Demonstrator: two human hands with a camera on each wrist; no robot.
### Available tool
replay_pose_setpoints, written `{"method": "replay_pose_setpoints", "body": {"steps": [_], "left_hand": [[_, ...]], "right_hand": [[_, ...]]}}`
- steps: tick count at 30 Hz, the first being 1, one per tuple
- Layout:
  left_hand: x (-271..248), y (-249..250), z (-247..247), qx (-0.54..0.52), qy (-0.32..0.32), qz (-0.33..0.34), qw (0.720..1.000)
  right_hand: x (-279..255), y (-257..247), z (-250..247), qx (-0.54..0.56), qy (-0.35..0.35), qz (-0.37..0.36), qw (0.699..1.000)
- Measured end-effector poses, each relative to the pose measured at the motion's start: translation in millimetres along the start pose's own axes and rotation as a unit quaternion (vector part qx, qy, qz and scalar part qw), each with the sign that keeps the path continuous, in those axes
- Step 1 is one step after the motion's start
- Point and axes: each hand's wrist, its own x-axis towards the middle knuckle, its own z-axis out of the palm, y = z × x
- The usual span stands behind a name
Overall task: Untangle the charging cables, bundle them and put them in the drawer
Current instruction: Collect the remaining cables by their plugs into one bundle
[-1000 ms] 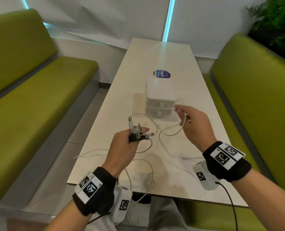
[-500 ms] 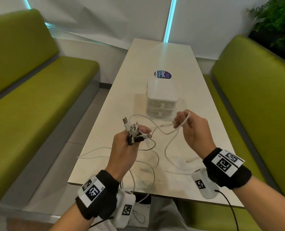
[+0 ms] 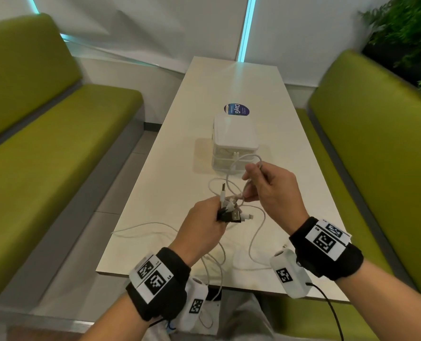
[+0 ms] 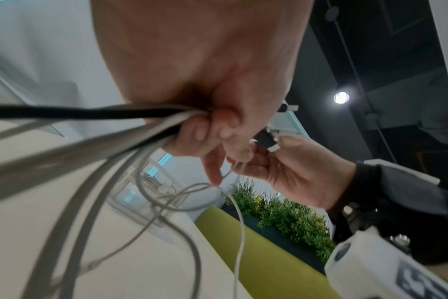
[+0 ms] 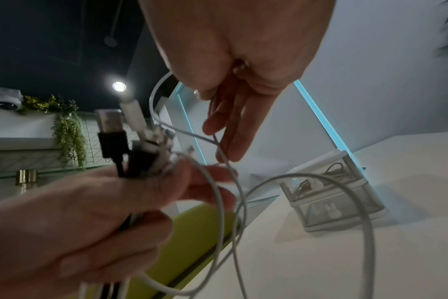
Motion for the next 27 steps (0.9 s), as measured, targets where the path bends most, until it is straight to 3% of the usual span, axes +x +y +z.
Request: {"method": "replay_pose_setpoints", "body": {"steps": [3,6,12,19,21,23,27], "left_hand": [[2,1,2,0.128,0.001,-0.032,0.991],[6,3,0,0.173,-0.008,-0.038,0.984],[18,1,-2,0.179,0.009,-0.053,0.982],[17,-15,-14,0.147,0.051,-0.065,0.986],[20,-24,-20,0.160,0.046,-0.082,0.983],[23,-31,-22,0.156,0.029,-0.092,0.983],[20,-26,-18,0.010,0.040,-0.062,0.997]], "right_hand": [[-1,-3,2,0.041,-0.011,0.006,0.999],[-2,-9,2,0.065,0.002,-0.004,0.998],[-4,-18,0,0.050,0.064,-0.150,0.985],[-7,-27,-4,0.071,0.068,-0.220,0.971],[-9,-34,-5,0.114,0.067,-0.209,0.969],[-9,-43,-9,0.184,0.078,-0.154,0.968],[1,-53,-10,0.249,0.036,-0.026,0.967]]}}
